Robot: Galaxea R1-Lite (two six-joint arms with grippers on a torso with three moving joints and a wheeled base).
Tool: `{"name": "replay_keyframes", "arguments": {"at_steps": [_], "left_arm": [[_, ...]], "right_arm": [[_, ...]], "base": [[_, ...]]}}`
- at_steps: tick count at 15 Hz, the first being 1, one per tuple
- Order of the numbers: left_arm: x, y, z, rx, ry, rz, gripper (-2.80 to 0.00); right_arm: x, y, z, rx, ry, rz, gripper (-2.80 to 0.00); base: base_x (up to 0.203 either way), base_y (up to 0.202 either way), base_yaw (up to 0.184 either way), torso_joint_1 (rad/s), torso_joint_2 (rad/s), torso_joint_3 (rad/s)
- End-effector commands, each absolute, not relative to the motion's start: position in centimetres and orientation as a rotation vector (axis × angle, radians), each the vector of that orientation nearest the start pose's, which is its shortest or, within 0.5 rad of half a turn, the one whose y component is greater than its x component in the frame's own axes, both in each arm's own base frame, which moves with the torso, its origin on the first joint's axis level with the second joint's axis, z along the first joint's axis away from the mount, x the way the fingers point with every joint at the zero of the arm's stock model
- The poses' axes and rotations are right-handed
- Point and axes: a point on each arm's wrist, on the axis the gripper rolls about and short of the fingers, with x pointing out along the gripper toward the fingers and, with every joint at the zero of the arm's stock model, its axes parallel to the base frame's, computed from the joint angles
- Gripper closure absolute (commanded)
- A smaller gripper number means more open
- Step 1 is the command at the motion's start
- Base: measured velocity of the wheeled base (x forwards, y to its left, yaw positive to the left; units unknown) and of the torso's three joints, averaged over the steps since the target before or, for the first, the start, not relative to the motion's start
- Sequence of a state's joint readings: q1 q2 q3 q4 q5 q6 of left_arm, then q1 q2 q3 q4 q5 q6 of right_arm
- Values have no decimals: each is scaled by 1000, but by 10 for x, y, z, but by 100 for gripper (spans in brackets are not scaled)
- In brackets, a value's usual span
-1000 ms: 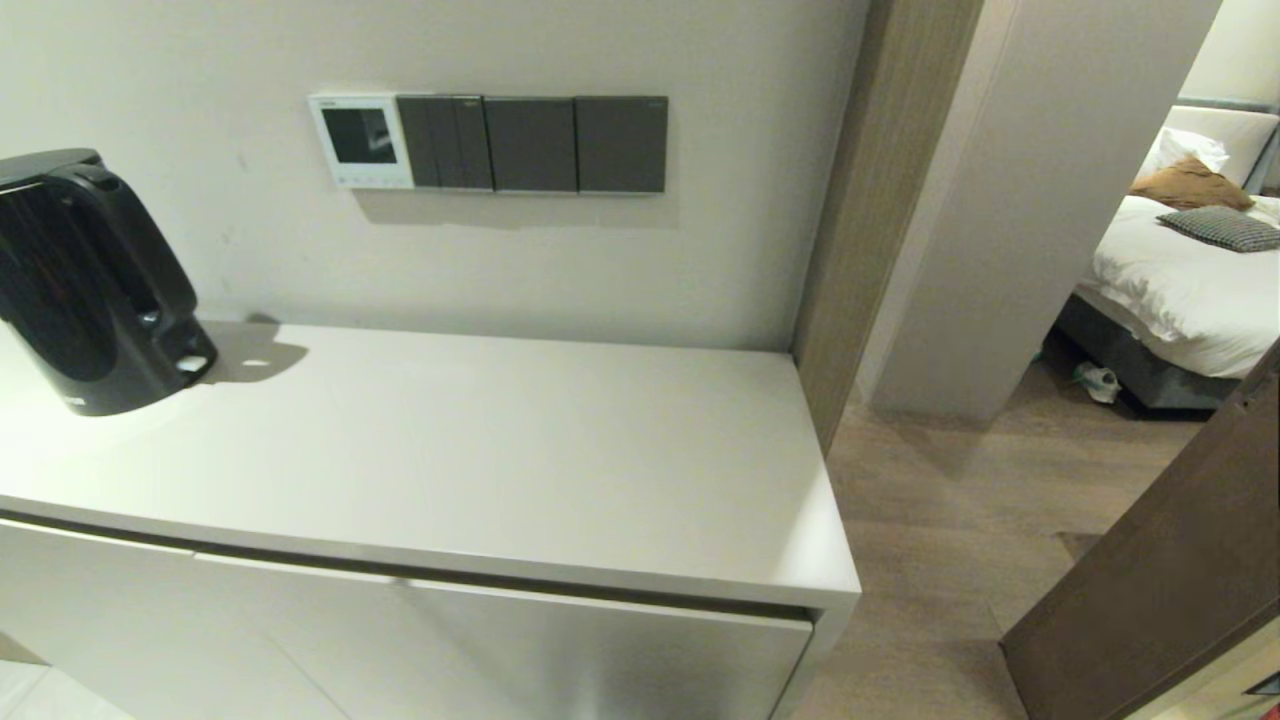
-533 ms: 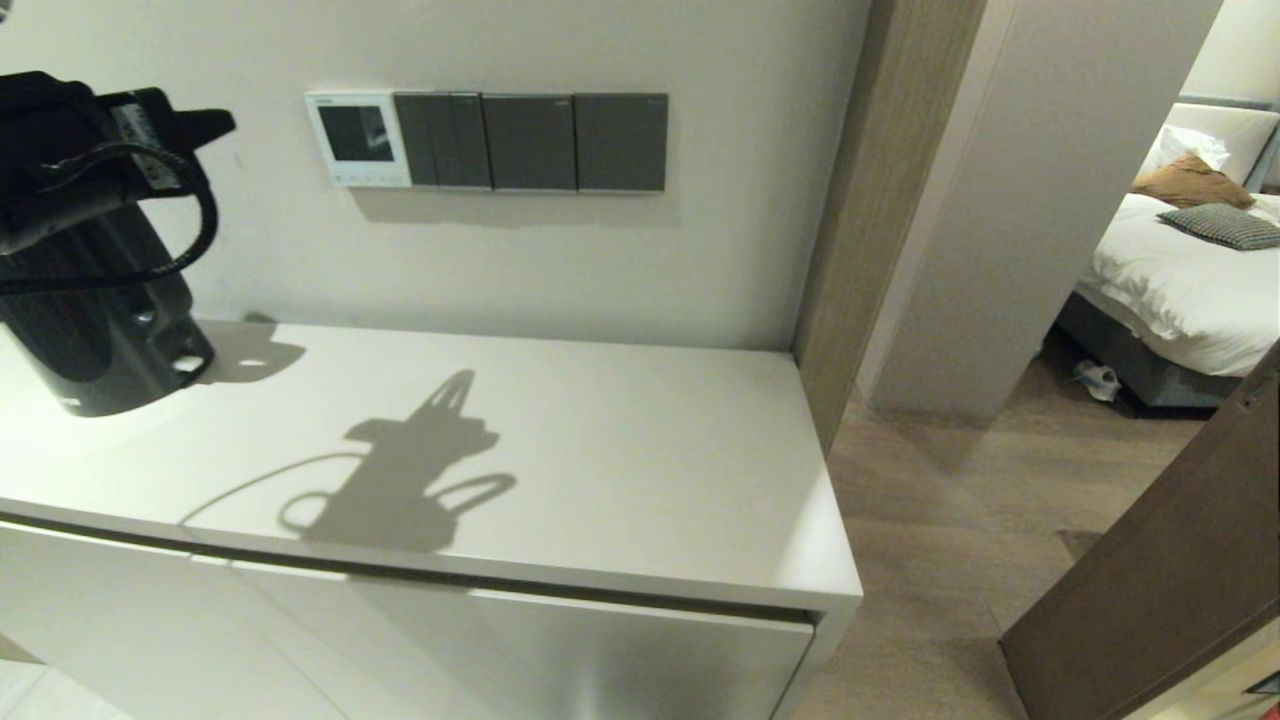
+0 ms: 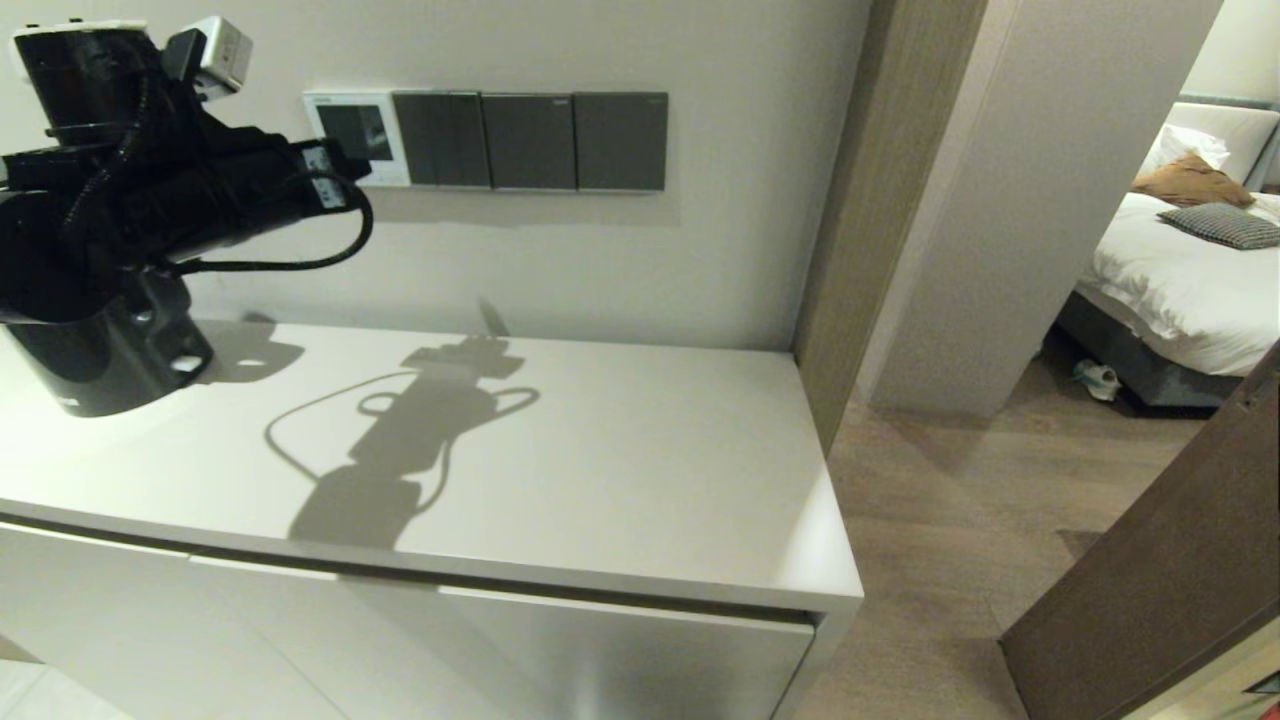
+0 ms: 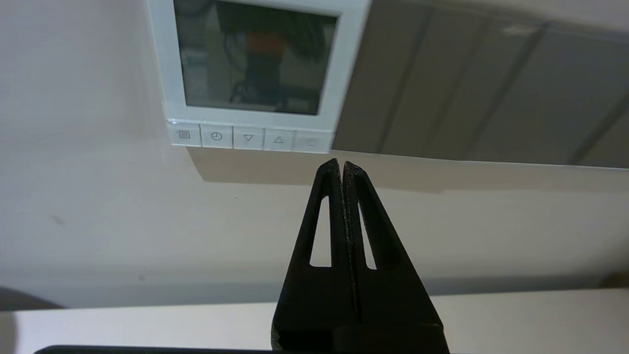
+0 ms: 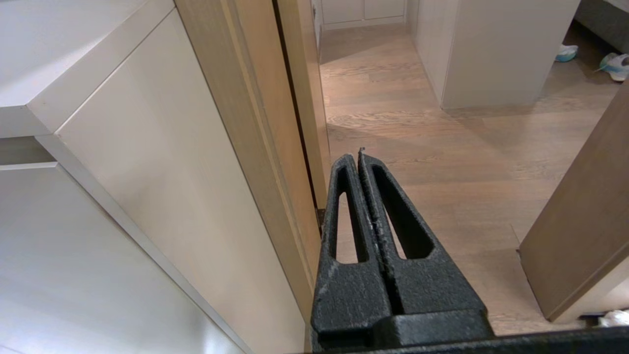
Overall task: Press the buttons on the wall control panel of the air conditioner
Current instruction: Turn on the central air conditioner
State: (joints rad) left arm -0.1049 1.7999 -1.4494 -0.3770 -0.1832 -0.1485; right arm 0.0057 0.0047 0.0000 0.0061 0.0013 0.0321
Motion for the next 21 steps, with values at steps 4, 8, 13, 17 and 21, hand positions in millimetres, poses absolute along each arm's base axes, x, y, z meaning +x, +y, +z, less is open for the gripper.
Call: {"name": "replay_keyframes", "arguments": {"at_steps": [4, 8, 13, 17, 21], "left_arm": [[387, -45, 284, -147, 35, -282, 0], [387, -51, 291, -149, 16, -292, 0], [398, -54, 286, -149, 19, -277, 0], [404, -52, 285, -151, 10, -262, 0], [406, -51, 285, -150, 6, -234, 0]], "right_arm": [[-22, 0, 75, 32, 14, 7, 0], [-22, 0, 75, 32, 14, 7, 0], [-22, 0, 75, 32, 14, 7, 0], [-22, 0, 75, 32, 12, 7, 0], [-22, 0, 75, 32, 14, 7, 0]], "base": [[0, 0, 0, 0, 0, 0], [0, 0, 0, 0, 0, 0], [0, 0, 0, 0, 0, 0], [0, 0, 0, 0, 0, 0], [0, 0, 0, 0, 0, 0]]}}
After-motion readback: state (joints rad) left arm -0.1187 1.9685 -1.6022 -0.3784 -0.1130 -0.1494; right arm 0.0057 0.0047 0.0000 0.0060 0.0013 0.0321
